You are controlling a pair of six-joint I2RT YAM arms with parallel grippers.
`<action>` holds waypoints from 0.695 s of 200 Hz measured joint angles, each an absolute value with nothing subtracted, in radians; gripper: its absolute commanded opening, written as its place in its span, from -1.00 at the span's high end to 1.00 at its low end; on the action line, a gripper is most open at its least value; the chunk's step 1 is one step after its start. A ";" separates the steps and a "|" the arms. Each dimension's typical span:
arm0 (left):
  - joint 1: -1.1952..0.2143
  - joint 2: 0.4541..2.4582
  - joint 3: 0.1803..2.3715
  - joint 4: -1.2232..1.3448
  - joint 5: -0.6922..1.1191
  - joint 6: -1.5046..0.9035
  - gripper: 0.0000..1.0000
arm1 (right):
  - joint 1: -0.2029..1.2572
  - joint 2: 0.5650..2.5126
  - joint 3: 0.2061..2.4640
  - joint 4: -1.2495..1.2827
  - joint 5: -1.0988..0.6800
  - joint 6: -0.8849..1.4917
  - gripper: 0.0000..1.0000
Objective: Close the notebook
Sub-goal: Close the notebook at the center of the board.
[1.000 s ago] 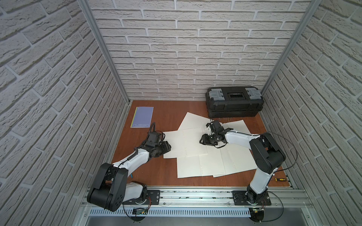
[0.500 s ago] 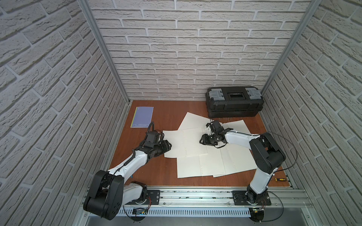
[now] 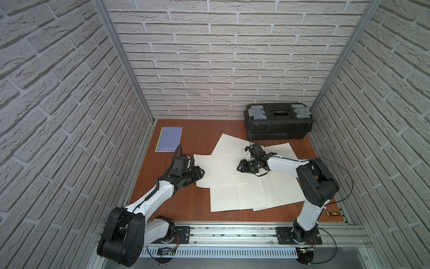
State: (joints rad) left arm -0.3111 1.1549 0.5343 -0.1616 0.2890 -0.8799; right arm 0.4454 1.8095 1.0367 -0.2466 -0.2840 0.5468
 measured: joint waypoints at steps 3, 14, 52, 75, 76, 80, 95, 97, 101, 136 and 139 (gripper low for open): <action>-0.311 1.155 0.534 -0.160 0.291 -0.881 -0.27 | 0.445 1.810 1.037 -0.247 -0.284 0.547 0.01; -0.311 1.152 0.534 -0.157 0.298 -0.886 -0.27 | 0.445 1.810 1.037 -0.247 -0.284 0.547 0.02; -0.311 1.151 0.534 -0.148 0.317 -0.896 -0.27 | 0.445 1.810 1.037 -0.246 -0.286 0.547 0.01; -0.315 1.151 0.534 -0.138 0.340 -0.903 -0.27 | 0.453 1.810 1.036 -0.242 -0.290 0.548 0.01; -0.315 1.151 0.534 -0.137 0.340 -0.903 -0.27 | 0.453 1.810 1.036 -0.242 -0.290 0.547 0.01; -0.315 1.151 0.534 -0.134 0.344 -0.904 -0.27 | 0.455 1.810 1.036 -0.242 -0.290 0.548 0.01; -0.315 1.151 0.535 -0.128 0.350 -0.910 -0.25 | 0.458 1.810 1.036 -0.242 -0.292 0.548 0.01; -0.315 1.151 0.535 -0.128 0.351 -0.910 -0.25 | 0.458 1.810 1.036 -0.242 -0.292 0.548 0.01; -0.316 1.151 0.535 -0.128 0.352 -0.911 -0.24 | 0.458 1.810 1.036 -0.242 -0.293 0.548 0.01; -0.316 1.151 0.539 -0.130 0.354 -0.912 -0.02 | 0.458 1.810 1.036 -0.242 -0.293 0.550 0.02; -0.316 1.151 0.540 -0.131 0.353 -0.913 0.01 | 0.458 1.810 1.036 -0.242 -0.293 0.550 0.02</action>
